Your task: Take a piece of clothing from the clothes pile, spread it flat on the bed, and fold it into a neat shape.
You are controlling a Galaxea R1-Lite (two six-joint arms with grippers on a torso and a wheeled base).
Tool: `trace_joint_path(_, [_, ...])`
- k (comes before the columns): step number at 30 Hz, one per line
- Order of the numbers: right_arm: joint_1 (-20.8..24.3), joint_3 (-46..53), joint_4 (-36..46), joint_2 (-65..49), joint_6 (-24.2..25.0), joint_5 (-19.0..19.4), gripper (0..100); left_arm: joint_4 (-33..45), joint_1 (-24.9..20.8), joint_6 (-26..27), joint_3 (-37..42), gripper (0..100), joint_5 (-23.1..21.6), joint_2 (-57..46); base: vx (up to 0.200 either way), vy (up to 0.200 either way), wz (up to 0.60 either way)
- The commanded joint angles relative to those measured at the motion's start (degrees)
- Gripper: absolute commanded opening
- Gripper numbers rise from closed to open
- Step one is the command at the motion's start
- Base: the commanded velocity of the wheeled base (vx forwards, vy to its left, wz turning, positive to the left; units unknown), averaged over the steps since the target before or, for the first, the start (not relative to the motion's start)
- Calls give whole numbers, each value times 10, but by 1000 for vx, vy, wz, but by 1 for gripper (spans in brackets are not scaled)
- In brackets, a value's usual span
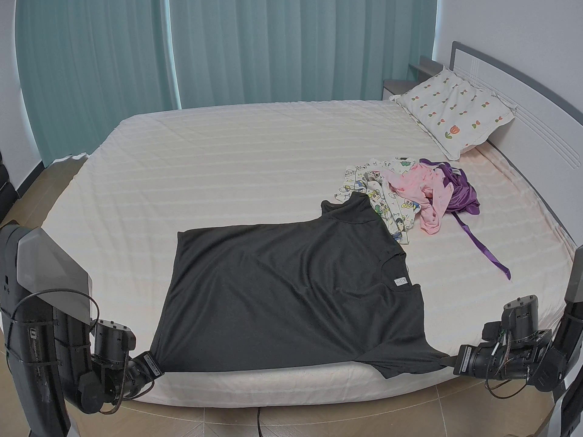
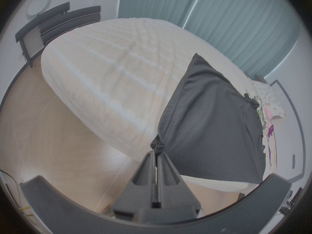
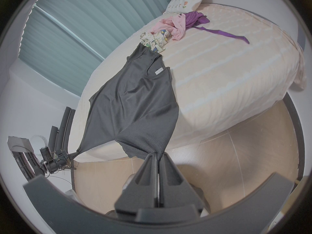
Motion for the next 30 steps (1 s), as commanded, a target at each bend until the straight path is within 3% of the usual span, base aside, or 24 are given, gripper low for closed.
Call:
trace_joint_path(1, [-28,10,30,-38,-38,1,0,78,-30,11,9,0,0,-76,0,0,0])
trace_joint_path(10, [-44,10,89,-60,-88,1,0,181,-50,31,9,0,10,-116,0,0,0])
trace_joint_path(11, [-43,10,121,-87,-101,1,0,223,-55,49,8,0,21,-126,0,0,0])
trace_joint_path(16, [-46,4,191,-121,-141,-4,0,284,-64,63,9,0,21,-149,0,0,0])
trace_joint_path(22, [-59,-14,235,-172,-145,-14,0,384,-105,69,8,0,22,-194,0,0,0])
trace_joint_path(30, [-60,-47,333,-205,-171,-13,0,401,-113,67,7,0,28,-211,0,0,0])
